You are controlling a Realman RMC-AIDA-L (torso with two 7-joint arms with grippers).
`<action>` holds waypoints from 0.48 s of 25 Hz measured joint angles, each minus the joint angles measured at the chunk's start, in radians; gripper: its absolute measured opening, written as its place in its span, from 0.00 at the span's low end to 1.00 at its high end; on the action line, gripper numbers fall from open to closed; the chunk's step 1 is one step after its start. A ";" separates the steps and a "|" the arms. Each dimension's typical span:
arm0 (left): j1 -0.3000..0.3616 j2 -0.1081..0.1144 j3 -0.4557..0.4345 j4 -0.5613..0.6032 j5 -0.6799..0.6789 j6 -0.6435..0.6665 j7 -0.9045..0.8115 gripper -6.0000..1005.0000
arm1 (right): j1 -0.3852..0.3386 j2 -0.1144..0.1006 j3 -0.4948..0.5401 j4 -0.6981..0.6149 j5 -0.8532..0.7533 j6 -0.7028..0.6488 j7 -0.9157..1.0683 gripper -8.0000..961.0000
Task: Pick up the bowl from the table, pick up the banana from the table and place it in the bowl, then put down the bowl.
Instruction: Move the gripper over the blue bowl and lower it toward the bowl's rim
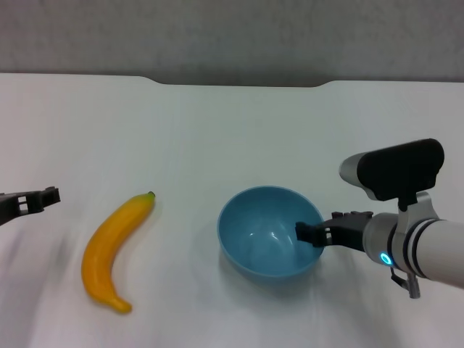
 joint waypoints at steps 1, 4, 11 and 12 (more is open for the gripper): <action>0.000 0.000 0.000 0.002 0.000 -0.002 0.000 0.85 | 0.000 0.000 -0.001 0.007 0.000 -0.004 0.001 0.76; 0.000 0.000 0.001 0.005 -0.001 -0.008 0.000 0.85 | 0.000 0.000 -0.007 0.026 0.000 -0.031 0.007 0.76; 0.000 -0.002 0.006 0.013 -0.001 -0.018 0.000 0.84 | -0.001 0.000 -0.018 0.043 0.000 -0.058 0.014 0.76; 0.000 -0.002 0.006 0.014 -0.002 -0.020 0.000 0.84 | -0.001 0.000 -0.021 0.046 0.000 -0.067 0.014 0.76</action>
